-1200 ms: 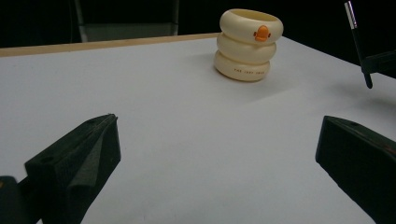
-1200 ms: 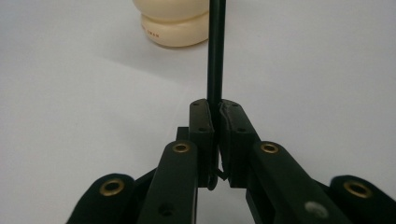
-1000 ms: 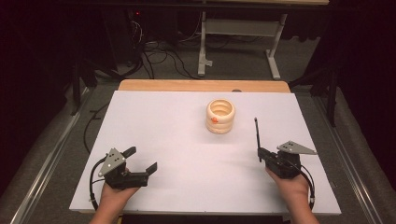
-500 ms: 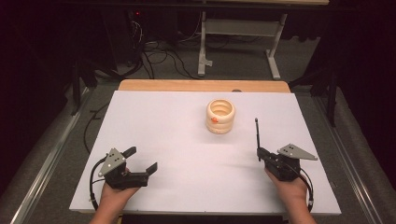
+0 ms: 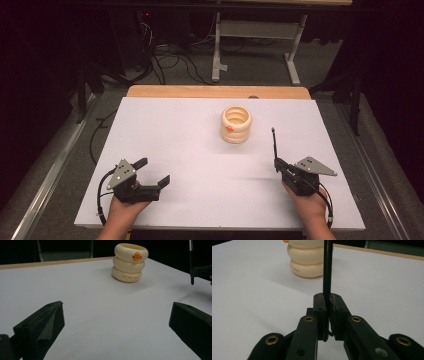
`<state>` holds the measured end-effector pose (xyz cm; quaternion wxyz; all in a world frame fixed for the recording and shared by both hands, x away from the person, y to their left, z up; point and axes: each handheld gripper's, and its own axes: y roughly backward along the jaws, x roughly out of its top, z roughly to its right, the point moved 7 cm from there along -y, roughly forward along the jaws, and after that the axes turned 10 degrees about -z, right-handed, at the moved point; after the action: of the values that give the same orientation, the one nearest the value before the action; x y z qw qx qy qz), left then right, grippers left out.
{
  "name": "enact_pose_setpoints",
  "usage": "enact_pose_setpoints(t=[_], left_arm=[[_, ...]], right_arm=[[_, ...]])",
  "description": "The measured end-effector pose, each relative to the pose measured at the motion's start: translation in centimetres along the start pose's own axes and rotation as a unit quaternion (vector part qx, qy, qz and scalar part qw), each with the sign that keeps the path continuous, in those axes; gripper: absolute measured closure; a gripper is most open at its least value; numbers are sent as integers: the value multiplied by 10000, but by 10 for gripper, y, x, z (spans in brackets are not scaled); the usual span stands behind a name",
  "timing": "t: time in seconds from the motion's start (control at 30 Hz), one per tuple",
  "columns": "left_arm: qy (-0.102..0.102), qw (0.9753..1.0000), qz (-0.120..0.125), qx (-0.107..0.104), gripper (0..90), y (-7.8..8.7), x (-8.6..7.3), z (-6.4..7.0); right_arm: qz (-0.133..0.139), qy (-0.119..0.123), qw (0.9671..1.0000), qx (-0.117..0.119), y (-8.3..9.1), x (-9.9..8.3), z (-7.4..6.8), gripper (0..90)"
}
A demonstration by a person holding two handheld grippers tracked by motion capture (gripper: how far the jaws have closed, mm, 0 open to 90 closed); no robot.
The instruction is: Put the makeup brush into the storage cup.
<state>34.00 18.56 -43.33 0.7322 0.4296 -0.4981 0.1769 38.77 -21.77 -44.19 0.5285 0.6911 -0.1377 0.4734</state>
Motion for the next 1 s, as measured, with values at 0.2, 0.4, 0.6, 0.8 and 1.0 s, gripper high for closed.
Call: enact_pose_setpoints(t=[0.2, 0.4, 0.6, 0.8, 1.0], left_arm=[[18, 10000, 12, -2, 8, 0, 3, 2], [12, 10000, -25, -15, 7, -4, 14, 6], [-52, 10000, -38, -67, 7, -18, 25, 16], [-139, 9997, -5, -217, 7, -33, 38, 30], [-283, 9990, 44, -340, 8, -44, 49, 45]], right_arm=[[94, 65, 9999, -13, 0, 1, -3, 864], [125, 112, 9999, -30, 1, 0, -3, 864], [101, 139, 9998, -38, 1, 0, -4, 864], [122, 181, 9997, -55, 3, 1, -4, 864], [113, 158, 9998, -74, 3, 0, -3, 864]])
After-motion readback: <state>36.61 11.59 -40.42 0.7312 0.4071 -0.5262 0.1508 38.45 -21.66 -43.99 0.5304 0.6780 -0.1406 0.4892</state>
